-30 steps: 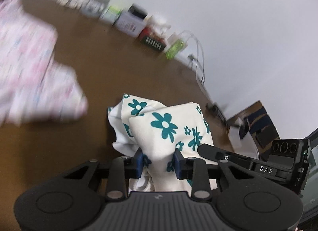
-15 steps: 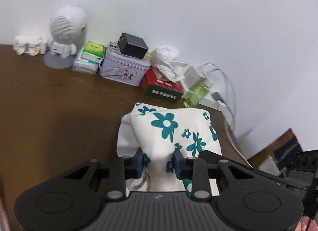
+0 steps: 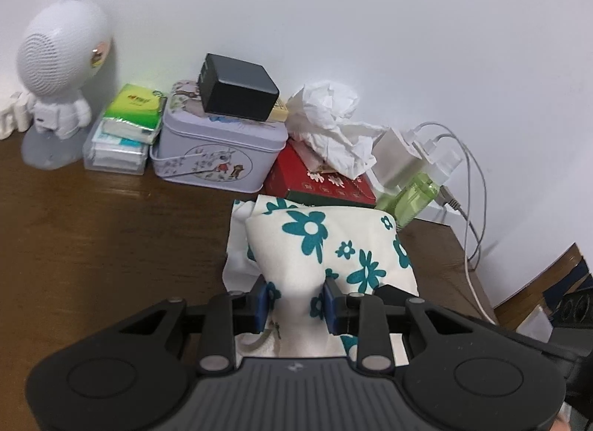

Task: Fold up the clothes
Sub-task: 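Carry the bundle to the wall and set it down beside the tins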

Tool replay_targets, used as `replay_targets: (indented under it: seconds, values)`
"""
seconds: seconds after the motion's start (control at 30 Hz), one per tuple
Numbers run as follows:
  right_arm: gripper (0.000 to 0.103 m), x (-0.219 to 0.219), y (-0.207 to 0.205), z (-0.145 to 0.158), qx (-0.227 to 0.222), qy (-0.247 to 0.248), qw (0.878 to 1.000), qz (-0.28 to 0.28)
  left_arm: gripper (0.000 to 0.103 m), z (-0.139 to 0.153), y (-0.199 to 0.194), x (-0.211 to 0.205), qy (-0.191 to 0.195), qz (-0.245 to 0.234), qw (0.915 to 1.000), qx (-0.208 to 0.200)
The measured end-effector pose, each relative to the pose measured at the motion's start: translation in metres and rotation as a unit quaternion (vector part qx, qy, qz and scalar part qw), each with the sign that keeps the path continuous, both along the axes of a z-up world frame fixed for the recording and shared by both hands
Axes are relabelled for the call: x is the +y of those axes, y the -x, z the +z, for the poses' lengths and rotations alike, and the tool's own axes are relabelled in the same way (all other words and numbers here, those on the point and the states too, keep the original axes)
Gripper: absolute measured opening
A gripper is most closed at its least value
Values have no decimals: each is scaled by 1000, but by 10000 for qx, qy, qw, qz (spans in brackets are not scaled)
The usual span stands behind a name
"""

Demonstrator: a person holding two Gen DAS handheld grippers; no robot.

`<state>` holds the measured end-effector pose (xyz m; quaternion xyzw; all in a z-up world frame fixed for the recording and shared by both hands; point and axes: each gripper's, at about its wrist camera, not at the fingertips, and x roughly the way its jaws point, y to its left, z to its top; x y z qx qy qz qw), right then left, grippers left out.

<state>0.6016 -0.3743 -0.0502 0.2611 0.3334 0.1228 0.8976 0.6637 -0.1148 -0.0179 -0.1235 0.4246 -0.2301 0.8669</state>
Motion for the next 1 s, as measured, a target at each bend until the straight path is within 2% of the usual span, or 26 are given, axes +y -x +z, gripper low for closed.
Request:
replay_targets:
  seconds: [0.1, 0.17, 0.2, 0.23, 0.3, 0.33, 0.37, 0.4, 0.43, 0.47, 0.5, 0.53, 0.63, 0.7, 0.83, 0.9, 1.0]
  values:
    - [43, -1, -3, 0, 0, 84, 10000, -10, 37, -2, 0, -1, -46, 23, 9999, -86]
    - [53, -4, -1, 2, -45, 156, 9999, -48, 59, 3, 7, 3, -160, 157, 9993, -298]
    - [70, -6, 1, 5, -86, 219, 9997, -90, 62, 7, 12, 5, -243, 243, 9984, -453]
    - [78, -9, 6, 10, -216, 265, 9993, -168, 64, 12, 18, 8, -325, 323, 9970, -624]
    - [82, -16, 18, 22, -526, 346, 9974, -345, 64, 24, 37, 10, -471, 396, 9913, -1166]
    - [80, -19, 24, 28, -699, 362, 9960, -425, 61, 30, 46, 10, -529, 413, 9877, -1414]
    - [77, -17, 28, 33, -880, 407, 9942, -458, 51, 33, 53, 7, -497, 303, 9866, -1527]
    - [67, -15, 32, 38, -1061, 462, 9921, -479, 41, 35, 60, 4, -476, 190, 9853, -1630]
    - [51, -9, 30, 39, -1106, 532, 9916, -417, 19, 35, 64, -3, -539, 67, 9845, -1666]
    - [43, -3, 28, 40, -1114, 606, 9914, -330, 11, 33, 67, -11, -726, 1, 9826, -1709]
    - [29, 4, 23, 39, -1075, 681, 9916, -236, 11, 30, 70, -19, -914, -61, 9802, -1755]
    - [25, 12, 19, 36, -1023, 755, 9918, -141, 10, 26, 73, -25, -1107, -95, 9769, -1827]
    - [25, 29, 7, 25, -975, 1193, 9880, -124, 7, 11, 76, -39, -1549, -173, 9684, -1947]
    - [25, 38, 5, 17, -981, 1531, 9833, -29, 7, -1, 74, -41, -1682, -180, 9676, -1875]
    - [25, 54, 11, 9, -1087, 2187, 9696, 124, 7, -11, 76, -39, -1750, -255, 9661, -1879]
    - [25, 53, 10, 9, -1065, 2145, 9708, 123, 7, -10, 77, -37, -1684, -248, 9669, -1900]
    - [27, 46, 14, 13, -1085, 1926, 9752, 113, 13, -4, 79, -26, -1264, -198, 9726, -1942]
